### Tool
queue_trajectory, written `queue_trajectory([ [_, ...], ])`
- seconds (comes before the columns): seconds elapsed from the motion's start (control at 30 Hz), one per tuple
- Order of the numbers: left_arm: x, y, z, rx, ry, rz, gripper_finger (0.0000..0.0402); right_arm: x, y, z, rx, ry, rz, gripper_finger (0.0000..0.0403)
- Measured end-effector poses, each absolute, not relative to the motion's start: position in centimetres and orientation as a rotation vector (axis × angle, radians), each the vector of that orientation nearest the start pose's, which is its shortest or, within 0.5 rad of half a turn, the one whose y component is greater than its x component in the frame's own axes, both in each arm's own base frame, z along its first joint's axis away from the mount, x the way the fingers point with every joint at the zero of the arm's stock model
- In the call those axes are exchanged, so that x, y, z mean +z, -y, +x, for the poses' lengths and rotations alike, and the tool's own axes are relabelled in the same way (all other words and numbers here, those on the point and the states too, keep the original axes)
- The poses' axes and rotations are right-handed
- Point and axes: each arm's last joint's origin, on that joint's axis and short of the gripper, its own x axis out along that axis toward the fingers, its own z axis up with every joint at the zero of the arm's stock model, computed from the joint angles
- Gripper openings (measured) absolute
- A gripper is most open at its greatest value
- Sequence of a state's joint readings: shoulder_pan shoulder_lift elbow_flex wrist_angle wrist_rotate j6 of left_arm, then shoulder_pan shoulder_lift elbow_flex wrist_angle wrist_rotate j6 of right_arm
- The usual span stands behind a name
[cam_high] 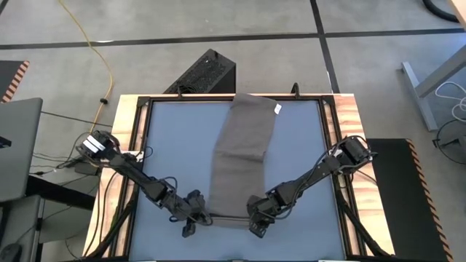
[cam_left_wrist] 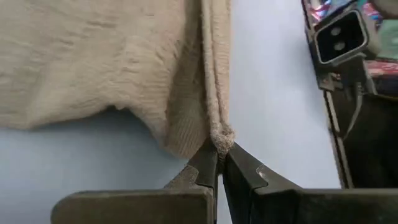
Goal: Roll towel
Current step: Roll the gray towel
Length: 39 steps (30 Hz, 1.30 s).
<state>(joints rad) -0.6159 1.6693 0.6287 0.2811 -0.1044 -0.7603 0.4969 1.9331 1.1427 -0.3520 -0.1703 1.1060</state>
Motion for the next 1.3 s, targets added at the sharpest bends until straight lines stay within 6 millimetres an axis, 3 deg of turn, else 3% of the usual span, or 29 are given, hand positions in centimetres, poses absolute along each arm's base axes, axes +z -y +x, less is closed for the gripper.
queue_trajectory([
  [0.47, 13.0, 16.9, 22.7, -0.267, -0.909, -0.36, 0.0005, 13.2, -18.1, 32.6, -0.077, -1.281, 0.773, 0.0023],
  [0.6, 12.8, 17.1, 22.3, -0.308, -0.926, -0.317, 0.0041, 13.1, -18.1, 32.5, -0.074, -1.3, 0.777, 0.0023],
  [0.77, 12.7, 16.5, 22.5, -0.236, -0.923, -0.287, 0.0102, 13.1, -18.1, 32.5, -0.082, -1.301, 0.79, 0.0023],
  [0.9, 13.1, 16.8, 22.2, -0.276, -0.911, -0.247, 0.0124, 13.1, -18.1, 32.5, -0.082, -1.303, 0.793, 0.0023],
  [1.03, 14.8, 17.6, 21.5, -0.299, -0.782, -0.142, 0.012, 13.1, -18.1, 32.5, -0.082, -1.304, 0.794, 0.0023],
  [1.17, 17.1, 19.2, 21.2, -0.369, -0.52, 0.006, 0.0102, 13.1, -18.1, 32.5, -0.082, -1.304, 0.796, 0.0023],
  [1.3, 16.4, 18.9, 22.6, -0.386, -0.484, 0.042, 0.0066, 13.1, -17.7, 32.7, -0.082, -1.31, 0.81, 0.0023],
])
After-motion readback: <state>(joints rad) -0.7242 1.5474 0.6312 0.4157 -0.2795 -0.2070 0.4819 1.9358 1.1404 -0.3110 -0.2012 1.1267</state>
